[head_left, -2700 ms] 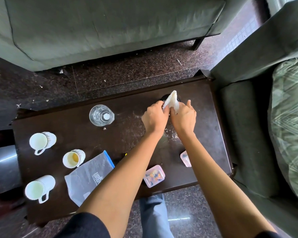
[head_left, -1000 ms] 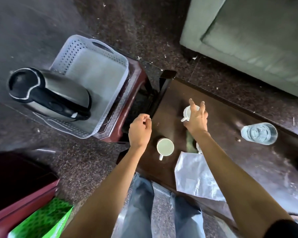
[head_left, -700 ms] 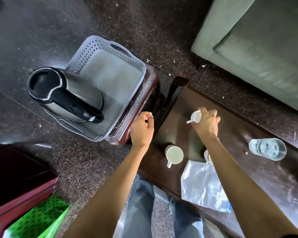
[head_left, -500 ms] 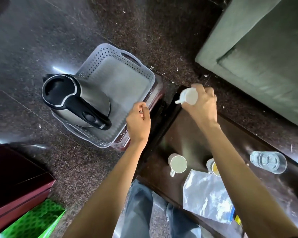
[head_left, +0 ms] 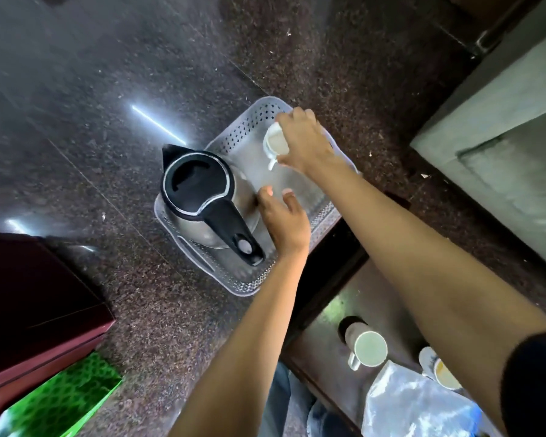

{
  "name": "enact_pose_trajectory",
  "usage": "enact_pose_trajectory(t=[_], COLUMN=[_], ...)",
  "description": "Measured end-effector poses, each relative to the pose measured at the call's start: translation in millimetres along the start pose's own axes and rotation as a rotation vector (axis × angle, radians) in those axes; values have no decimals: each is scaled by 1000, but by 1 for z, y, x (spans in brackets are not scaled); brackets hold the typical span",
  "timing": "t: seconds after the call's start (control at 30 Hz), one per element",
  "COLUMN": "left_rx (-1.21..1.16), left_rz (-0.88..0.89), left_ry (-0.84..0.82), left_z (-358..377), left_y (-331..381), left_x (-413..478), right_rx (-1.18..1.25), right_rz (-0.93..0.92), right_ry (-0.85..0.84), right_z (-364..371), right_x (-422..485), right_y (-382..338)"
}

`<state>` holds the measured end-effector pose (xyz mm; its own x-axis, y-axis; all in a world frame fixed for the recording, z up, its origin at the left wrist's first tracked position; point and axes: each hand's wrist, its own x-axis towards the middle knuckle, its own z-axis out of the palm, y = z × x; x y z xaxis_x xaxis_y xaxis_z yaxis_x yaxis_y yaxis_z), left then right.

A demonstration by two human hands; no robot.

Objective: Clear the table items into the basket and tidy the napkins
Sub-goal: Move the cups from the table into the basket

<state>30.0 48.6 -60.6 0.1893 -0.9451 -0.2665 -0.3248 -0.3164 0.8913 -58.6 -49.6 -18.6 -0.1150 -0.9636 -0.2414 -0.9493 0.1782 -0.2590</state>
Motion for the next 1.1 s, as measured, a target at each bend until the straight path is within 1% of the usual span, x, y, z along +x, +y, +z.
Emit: enact_pose_trajectory(t=[0.13,0.23,0.3,0.37,0.53,0.6,0.7,0.77,0.9,1.03,1.07,1.1], left_rx=[-17,-1,6,17,21,14,-34,-53,14,35,52,73], left_rz=[-15,35,33,25,20,15,50,99,212,164,145,129], left_ry=[-37,-77,-101,-109,-127,-141,-161,-179,-203,-309,-336,-351], left_z=[0,-2,-5,-8,-13,-15,-21,-24,-31,-31,-30,-30], left_y=[-7,-13,-16,-18,-13,-10,-6,-6,-17,-43,-51,-59], left_x=[-1,-6,-6,-7,-12,-17,-28,-40,-79,-126,-138,-149], right_rx=[-74,-70,-49,-30,31,111,181,171,236,272,267,260], right_rz=[33,83,109,124,111,88,70,116,243,391,419,458], right_ry=[95,155,178,171,96,124,224,234,272,238,204,131], right_z=[19,24,26,27,27,27,28,37,65,97,104,110], right_x=[25,35,39,42,40,28,-12,-53,-146,-242,-265,-289], right_y=[-11,-15,-16,-15,-8,-5,7,23,61,90,94,97])
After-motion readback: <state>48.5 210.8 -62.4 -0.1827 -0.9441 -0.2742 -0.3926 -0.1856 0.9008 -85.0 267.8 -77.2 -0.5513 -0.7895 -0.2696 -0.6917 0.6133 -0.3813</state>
